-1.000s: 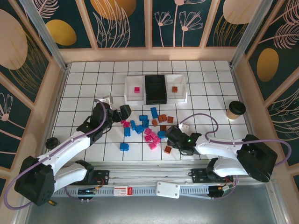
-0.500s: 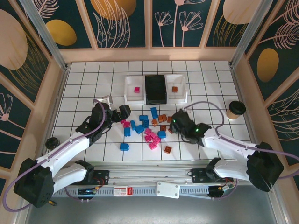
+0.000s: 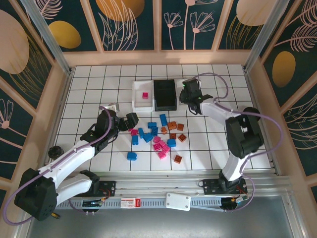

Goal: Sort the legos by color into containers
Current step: Place the lego in the container, then pick up the lego from the middle-left of the table.

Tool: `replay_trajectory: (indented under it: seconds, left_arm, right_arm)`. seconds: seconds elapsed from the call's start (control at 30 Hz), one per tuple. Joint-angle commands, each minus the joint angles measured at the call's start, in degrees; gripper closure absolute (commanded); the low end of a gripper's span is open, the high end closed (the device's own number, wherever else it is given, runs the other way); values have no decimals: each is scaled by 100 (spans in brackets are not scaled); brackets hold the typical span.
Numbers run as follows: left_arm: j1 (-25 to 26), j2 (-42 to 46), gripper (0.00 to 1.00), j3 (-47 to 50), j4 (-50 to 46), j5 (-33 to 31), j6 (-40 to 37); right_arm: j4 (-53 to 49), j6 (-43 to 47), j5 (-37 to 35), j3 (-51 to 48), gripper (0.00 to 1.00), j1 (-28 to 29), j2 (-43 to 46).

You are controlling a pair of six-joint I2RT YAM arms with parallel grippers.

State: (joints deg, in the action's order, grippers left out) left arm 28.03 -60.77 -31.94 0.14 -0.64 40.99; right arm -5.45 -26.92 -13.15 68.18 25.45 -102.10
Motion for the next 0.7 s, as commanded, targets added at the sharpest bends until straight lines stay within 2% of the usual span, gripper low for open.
replay_trajectory:
  seconds: [0.0,0.07,0.17,0.33,0.5,0.67]
  left_arm:
    - [-17,100,1,142,-155,12,-64]
    - [-21,75,1,170,-163,34,-55]
    - [-19,10,1,193,-205,82,-39]
    - [-18,-66,4,203,-383,208,-42]
    - [49,158,12,563,-545,310,245]
    - [600,513,16,861,-963,94,688]
  right_arm:
    - [-71,200,34,529,62,-87,-365]
    - [-79,204,60,704,45,-122,-513]
    - [-101,172,94,838,36,-161,-610]
    - [39,34,212,479,34,-128,-239]
    - [503,-155,270,-679,33,137,544]
    - [859,-389,300,-1746,34,431,1207]
